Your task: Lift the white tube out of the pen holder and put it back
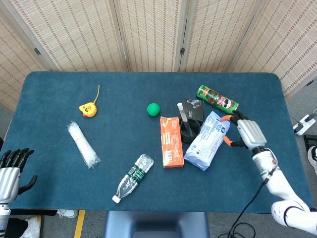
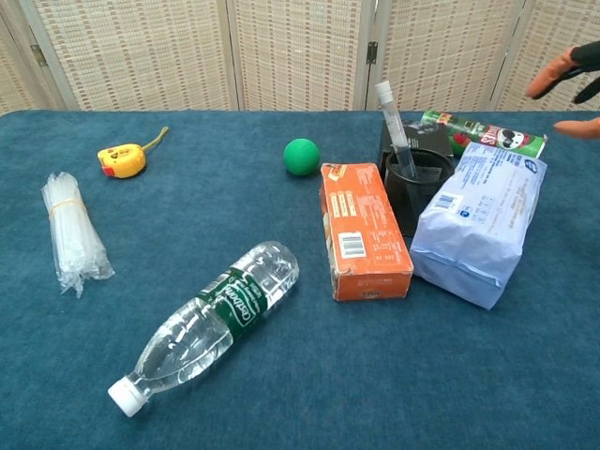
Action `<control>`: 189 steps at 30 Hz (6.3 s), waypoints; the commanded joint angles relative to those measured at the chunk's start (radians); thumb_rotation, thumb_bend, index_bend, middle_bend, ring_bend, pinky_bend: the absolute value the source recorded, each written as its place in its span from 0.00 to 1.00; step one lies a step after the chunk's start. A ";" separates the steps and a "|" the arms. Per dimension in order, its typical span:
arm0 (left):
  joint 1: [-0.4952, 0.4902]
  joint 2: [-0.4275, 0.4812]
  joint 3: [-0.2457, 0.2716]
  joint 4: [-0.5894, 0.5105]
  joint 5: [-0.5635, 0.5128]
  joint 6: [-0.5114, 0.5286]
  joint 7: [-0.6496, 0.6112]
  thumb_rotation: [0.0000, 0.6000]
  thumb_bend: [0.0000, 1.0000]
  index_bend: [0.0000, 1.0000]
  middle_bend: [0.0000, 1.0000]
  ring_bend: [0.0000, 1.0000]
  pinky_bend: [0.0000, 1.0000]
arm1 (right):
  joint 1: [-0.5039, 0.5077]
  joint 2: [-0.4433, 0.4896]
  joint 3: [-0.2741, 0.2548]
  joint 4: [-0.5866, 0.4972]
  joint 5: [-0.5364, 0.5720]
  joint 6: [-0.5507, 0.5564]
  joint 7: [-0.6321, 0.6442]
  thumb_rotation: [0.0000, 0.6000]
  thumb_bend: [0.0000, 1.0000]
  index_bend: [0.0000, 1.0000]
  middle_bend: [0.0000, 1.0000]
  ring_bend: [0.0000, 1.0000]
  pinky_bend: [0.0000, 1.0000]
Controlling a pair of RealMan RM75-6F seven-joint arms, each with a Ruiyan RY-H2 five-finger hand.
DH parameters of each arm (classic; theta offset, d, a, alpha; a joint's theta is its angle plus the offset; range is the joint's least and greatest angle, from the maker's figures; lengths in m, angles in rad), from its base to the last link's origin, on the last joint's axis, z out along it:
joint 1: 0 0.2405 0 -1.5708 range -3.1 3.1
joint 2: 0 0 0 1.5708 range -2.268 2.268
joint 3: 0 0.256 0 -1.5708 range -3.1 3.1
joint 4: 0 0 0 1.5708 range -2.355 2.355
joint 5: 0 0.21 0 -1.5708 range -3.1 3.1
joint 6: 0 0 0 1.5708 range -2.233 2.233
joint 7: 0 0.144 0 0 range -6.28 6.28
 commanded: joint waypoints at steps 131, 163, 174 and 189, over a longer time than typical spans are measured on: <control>-0.002 0.007 -0.005 0.002 0.001 -0.013 -0.017 1.00 0.33 0.20 0.18 0.14 0.12 | 0.131 -0.064 0.039 0.127 -0.138 0.098 0.161 1.00 0.44 0.64 0.44 0.24 0.21; -0.011 -0.001 -0.005 0.011 0.002 -0.020 -0.022 1.00 0.33 0.20 0.18 0.14 0.12 | 0.138 -0.103 0.040 0.129 -0.080 0.145 -0.063 1.00 0.44 0.64 0.44 0.25 0.22; -0.007 -0.003 -0.001 0.020 0.001 -0.019 -0.030 1.00 0.33 0.20 0.18 0.14 0.12 | 0.110 0.002 0.134 -0.027 -0.077 -0.026 0.510 1.00 0.44 0.64 0.45 0.26 0.23; -0.008 -0.004 0.000 0.019 -0.001 -0.022 -0.026 1.00 0.33 0.20 0.18 0.14 0.12 | 0.160 -0.081 0.075 0.106 -0.092 0.006 0.339 1.00 0.44 0.64 0.45 0.26 0.23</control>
